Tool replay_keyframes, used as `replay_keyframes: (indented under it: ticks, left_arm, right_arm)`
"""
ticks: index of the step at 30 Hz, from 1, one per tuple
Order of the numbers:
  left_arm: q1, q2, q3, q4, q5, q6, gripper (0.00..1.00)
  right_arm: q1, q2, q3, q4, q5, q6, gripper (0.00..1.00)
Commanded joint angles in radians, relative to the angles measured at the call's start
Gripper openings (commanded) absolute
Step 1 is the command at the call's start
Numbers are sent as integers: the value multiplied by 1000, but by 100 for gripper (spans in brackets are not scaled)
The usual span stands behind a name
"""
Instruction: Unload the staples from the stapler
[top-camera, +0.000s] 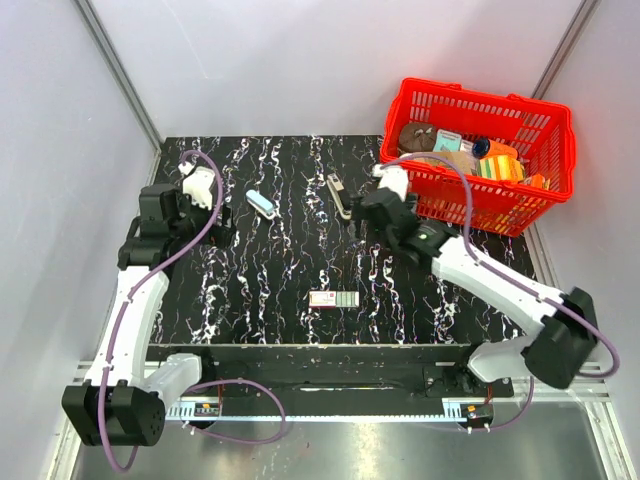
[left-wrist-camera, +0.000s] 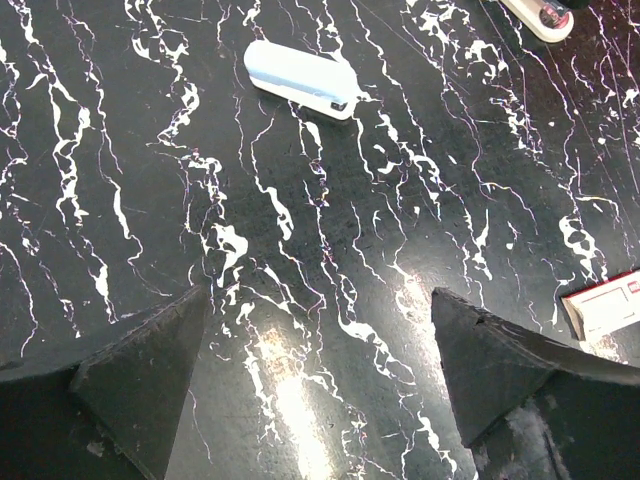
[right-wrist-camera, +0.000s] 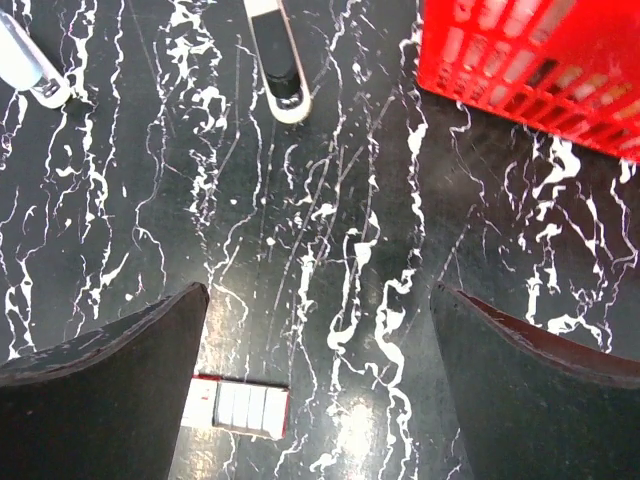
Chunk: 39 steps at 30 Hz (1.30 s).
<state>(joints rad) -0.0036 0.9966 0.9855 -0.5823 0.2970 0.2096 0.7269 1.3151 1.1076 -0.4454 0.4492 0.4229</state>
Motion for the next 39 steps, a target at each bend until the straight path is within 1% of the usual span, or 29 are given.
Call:
replay_keyframes:
  ticks: [1, 2, 4, 6, 7, 9, 13, 15, 18, 20, 23, 26, 29, 39]
  left_arm:
    - [4, 13, 18, 42, 7, -6, 99]
    - [4, 14, 9, 53, 25, -4, 99]
    - [2, 26, -16, 84, 59, 8, 99]
    - [-13, 80, -15, 120, -19, -30, 99]
    - [-19, 115, 7, 113, -35, -32, 99]
    - [-25, 180, 33, 105, -45, -48, 99]
    - [-52, 260, 47, 179, -91, -107, 99]
    - [-82, 325, 73, 197, -127, -134, 99]
    - [-116, 431, 129, 216, -157, -165, 99]
    - [-137, 502, 160, 234, -177, -183, 99]
    - [-156, 603, 234, 240, -202, -207, 99]
    - [-167, 694, 307, 239, -199, -275, 99]
    - [-173, 776, 363, 231, -193, -302, 99]
    - [-174, 933, 465, 223, -216, -331, 99]
  right_arm:
    - [114, 139, 184, -119, 284, 17, 99]
    - [114, 162, 220, -157, 290, 58, 99]
    - [115, 188, 262, -174, 254, 131, 100]
    - [114, 190, 287, -180, 197, 158, 99]
    - [115, 187, 294, -184, 172, 166, 99]
    - [115, 167, 278, -155, 108, 117, 99]
    - [115, 90, 196, -67, 94, 77, 99]
    - [115, 70, 189, -71, 85, 73, 99]
    - [118, 70, 201, -125, 97, 79, 100]
    - [129, 56, 181, -141, 123, 82, 99]
    - [144, 24, 132, -128, 149, 85, 99]
    - [154, -8, 86, -112, 155, 86, 99]
    - [163, -25, 58, -93, 157, 73, 99]
    - [201, -28, 67, -35, 148, 10, 99]
